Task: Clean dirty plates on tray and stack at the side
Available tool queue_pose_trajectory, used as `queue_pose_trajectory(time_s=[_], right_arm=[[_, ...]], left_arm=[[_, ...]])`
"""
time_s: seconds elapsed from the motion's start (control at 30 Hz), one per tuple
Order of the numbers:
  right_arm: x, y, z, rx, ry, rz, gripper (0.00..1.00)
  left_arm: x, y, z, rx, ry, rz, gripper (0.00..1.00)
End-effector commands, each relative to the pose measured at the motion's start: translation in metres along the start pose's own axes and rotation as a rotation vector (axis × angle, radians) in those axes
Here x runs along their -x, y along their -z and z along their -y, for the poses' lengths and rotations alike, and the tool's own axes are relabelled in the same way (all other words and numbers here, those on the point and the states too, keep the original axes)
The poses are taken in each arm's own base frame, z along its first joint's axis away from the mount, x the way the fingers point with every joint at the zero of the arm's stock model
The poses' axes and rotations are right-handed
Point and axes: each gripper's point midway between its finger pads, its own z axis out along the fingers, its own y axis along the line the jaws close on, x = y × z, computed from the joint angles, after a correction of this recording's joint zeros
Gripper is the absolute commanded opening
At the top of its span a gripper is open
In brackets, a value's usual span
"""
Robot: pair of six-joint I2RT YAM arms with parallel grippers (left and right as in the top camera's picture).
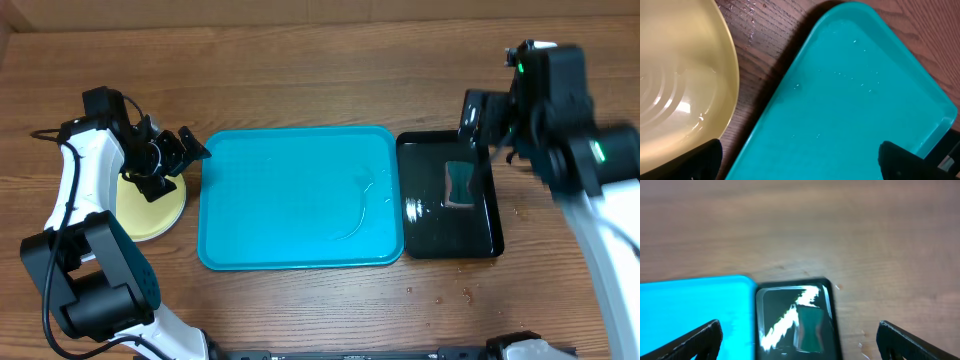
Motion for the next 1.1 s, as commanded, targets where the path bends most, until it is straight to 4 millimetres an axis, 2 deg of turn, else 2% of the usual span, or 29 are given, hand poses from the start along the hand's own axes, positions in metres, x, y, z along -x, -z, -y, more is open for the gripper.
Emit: queue_pose_trajectory(time_s=[0.0,0.1,0.23,0.33,0.5,0.6,0.7,0.8,0.9,1.07], right_arm=[[0.007,0.056,-0.015,0.082,0.019,0.136,1.00],[0.006,0.099,-0.018,0.141,0.027,0.237,1.00],[0.007,0.145,0.012,0.084,-0.017,0.381,1.00],[0.003,0.173,0.024,0.094,-0.042,0.456,1.00],[-0.011,0.204,0.039,0.107,-0.045,0.566,1.00],[-0.004,0.217,0.043,0.139,-0.101,0.740,1.00],[0.000,0.230,0.037,0.238,-0.139,0.966,1.00],[-0.010,0.238,0.027,0.350,-0.130,1.179,1.00],[-0.029,0.235,0.017,0.440,-0.092,1.320,1.00],[-0.059,0.195,0.012,0.479,-0.093,1.375,1.00]], left_arm=[[-0.001,0.000,0.003,-0.015,-0.025,-0.002,1.00],[-0.001,0.000,0.003,-0.015,-0.025,-0.002,1.00],[-0.001,0.000,0.003,-0.015,-0.025,-0.002,1.00],[-0.001,0.000,0.003,-0.015,-0.025,-0.002,1.00],[-0.001,0.000,0.003,-0.015,-0.025,-0.002,1.00],[-0.001,0.000,0.003,-0.015,-0.025,-0.002,1.00],[-0.001,0.000,0.003,-0.015,-0.025,-0.002,1.00],[-0.001,0.000,0.003,-0.015,-0.025,-0.002,1.00],[-0.001,0.000,0.003,-0.015,-0.025,-0.002,1.00],[-0.001,0.000,0.003,-0.015,-0.025,-0.002,1.00]])
